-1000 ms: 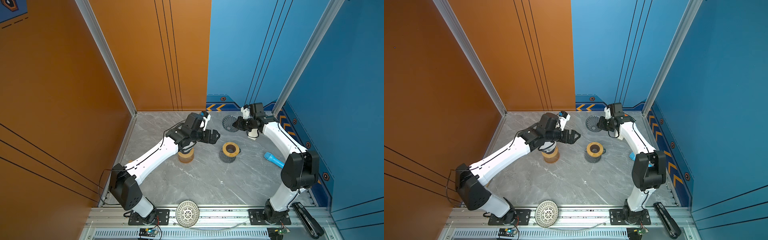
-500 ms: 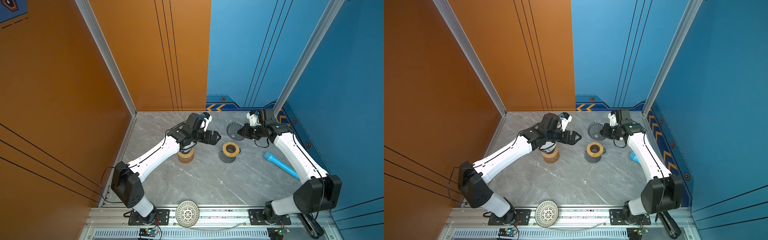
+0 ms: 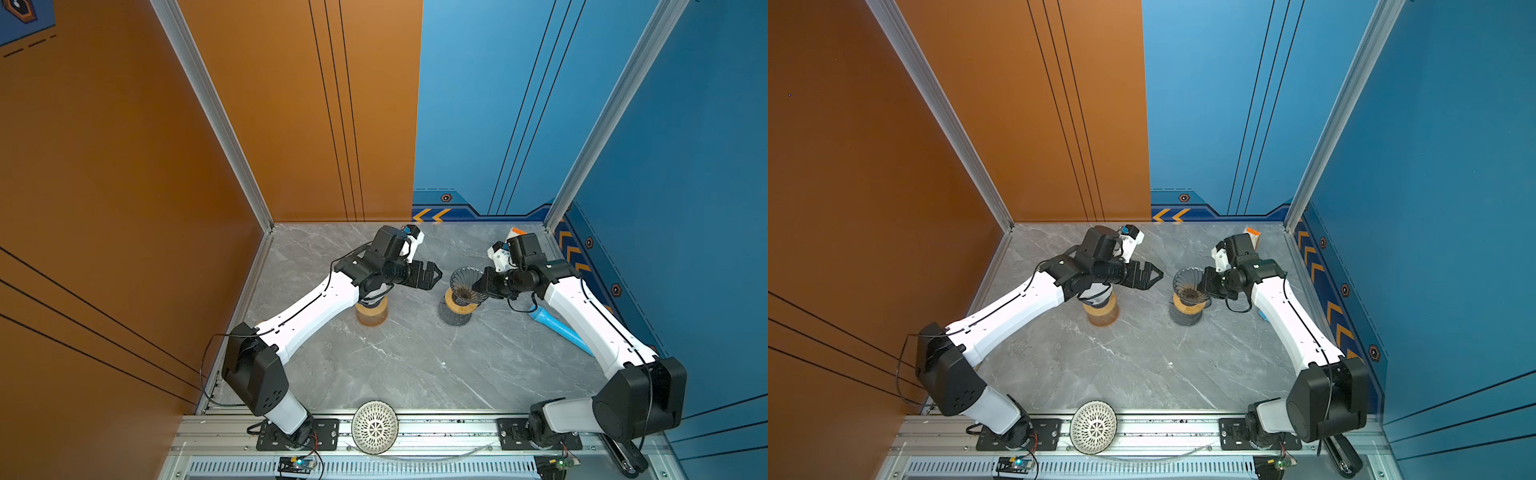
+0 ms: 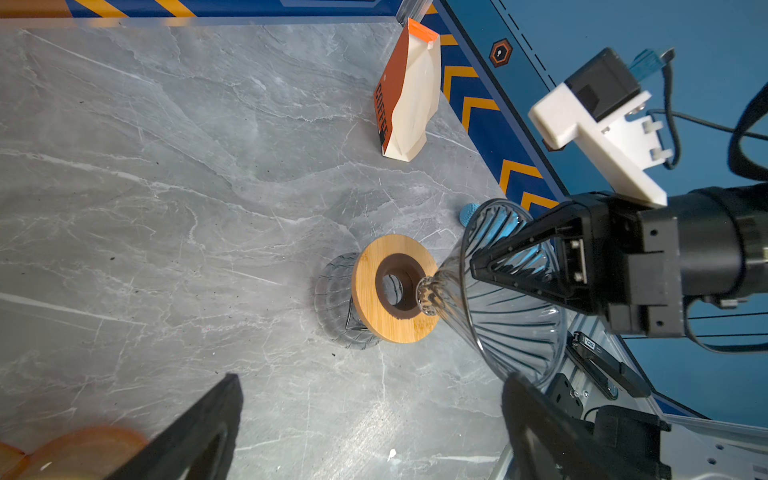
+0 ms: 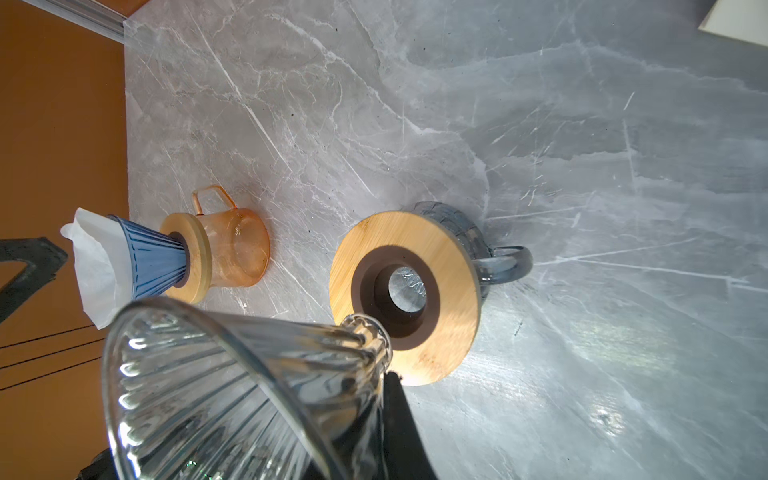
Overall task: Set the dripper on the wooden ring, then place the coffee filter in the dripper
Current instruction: 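Lift the glass dripper and carry it over the ring on the pitcher, then lower the glass dripper into the wooden ring while the left gripper approaches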
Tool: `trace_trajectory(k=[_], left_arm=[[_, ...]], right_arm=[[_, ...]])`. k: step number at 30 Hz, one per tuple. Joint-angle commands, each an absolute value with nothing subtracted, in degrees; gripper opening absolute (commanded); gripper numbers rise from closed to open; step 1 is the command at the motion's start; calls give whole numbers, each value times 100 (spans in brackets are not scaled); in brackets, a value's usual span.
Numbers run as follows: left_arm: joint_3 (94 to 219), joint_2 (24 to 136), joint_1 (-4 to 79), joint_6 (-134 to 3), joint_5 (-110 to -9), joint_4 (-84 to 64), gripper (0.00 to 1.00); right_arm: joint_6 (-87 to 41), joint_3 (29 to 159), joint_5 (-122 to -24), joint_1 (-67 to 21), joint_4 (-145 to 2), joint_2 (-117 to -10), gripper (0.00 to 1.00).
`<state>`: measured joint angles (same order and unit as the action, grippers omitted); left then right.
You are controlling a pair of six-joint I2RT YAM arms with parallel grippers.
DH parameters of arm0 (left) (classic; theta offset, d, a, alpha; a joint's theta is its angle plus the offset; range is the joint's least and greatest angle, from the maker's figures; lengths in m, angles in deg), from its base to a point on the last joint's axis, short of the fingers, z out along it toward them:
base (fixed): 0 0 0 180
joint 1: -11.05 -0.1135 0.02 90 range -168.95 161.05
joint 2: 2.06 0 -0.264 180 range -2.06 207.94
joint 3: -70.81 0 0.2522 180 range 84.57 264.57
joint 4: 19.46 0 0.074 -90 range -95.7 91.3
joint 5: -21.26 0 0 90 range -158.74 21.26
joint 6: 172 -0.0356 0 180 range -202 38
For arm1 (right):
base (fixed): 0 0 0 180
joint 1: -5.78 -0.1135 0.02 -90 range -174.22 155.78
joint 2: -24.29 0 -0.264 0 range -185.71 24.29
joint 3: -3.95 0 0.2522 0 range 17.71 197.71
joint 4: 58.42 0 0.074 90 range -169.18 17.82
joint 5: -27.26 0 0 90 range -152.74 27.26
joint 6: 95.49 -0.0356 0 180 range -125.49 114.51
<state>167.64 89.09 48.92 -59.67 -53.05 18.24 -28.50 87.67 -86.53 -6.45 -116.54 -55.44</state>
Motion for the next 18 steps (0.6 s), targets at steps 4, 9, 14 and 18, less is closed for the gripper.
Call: trace_trajectory(k=[4,9,14,18], left_arm=[[16733,8910,4822,-5891,-5058,1733,98],[16734,8905,4814,-5880,-5041,1724,98],[16724,8921,4806,-5881,-5026,1732,98],[16736,8943,4780,-5862,-4987,1733,98]], right_arm=[[-3034,8543,-8514,-678,-11345,-5603,0],[-2971,8521,-8389,-678,-11264,-5709,0],[-2888,8574,-8305,-653,-11191,-5805,0],[-2844,8584,-8347,-639,-11180,-5959,0]])
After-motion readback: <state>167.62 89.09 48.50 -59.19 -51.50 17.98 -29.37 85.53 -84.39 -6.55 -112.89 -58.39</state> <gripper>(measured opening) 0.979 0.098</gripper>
